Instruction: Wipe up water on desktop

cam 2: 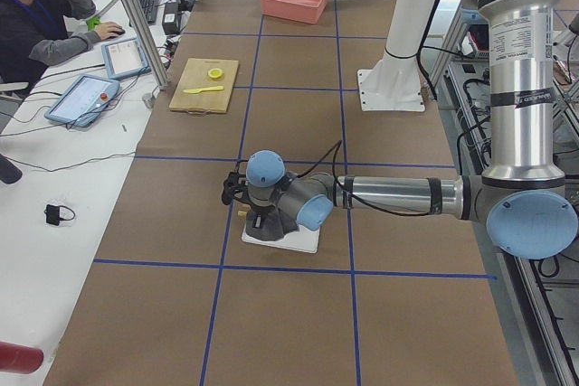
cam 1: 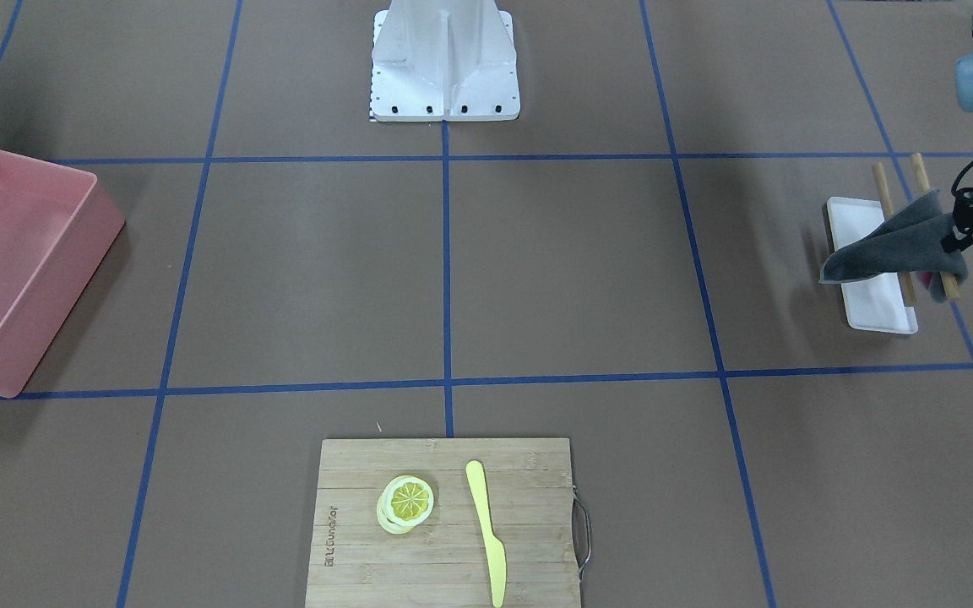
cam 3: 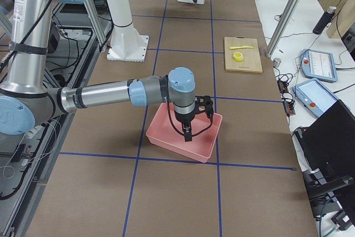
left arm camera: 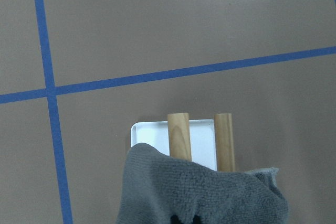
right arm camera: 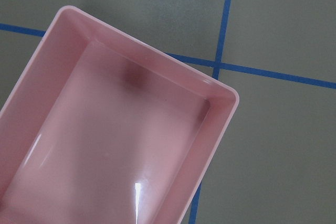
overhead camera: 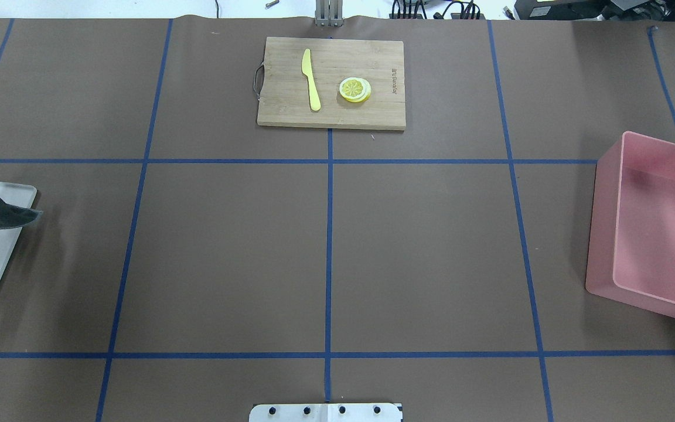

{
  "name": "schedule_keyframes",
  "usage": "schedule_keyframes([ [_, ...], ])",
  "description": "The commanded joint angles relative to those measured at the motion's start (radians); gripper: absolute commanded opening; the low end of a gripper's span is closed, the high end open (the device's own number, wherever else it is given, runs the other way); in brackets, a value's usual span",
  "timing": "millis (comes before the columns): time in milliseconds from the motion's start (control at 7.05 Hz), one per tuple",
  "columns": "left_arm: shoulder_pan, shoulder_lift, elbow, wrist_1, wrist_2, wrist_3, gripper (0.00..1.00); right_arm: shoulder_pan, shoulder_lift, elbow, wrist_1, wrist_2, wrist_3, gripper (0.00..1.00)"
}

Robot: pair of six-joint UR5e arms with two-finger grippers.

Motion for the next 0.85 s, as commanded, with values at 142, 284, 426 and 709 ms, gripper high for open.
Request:
schedule_keyframes([
  [142,-0.021,-0.012,-0.029,0.012,-0.141,-0.002,0.0,0.0,0.001,0.003,0.002,0.002,0.0,1.0],
  [284,-0.032,-0.02,-0.028,0.017,-0.143,-0.002,0.0,0.0,0.007,0.003,0.002,0.009,0.0,1.0],
  [426,-0.034,-0.025,-0.025,0.017,-0.137,-0.002,0.0,-0.002,0.007,0.003,0.002,0.011,0.0,1.0],
  [709,-0.046,-0.028,-0.028,0.02,-0.141,-0.003,0.0,-0.002,0.007,0.004,0.002,0.011,0.002,1.0],
])
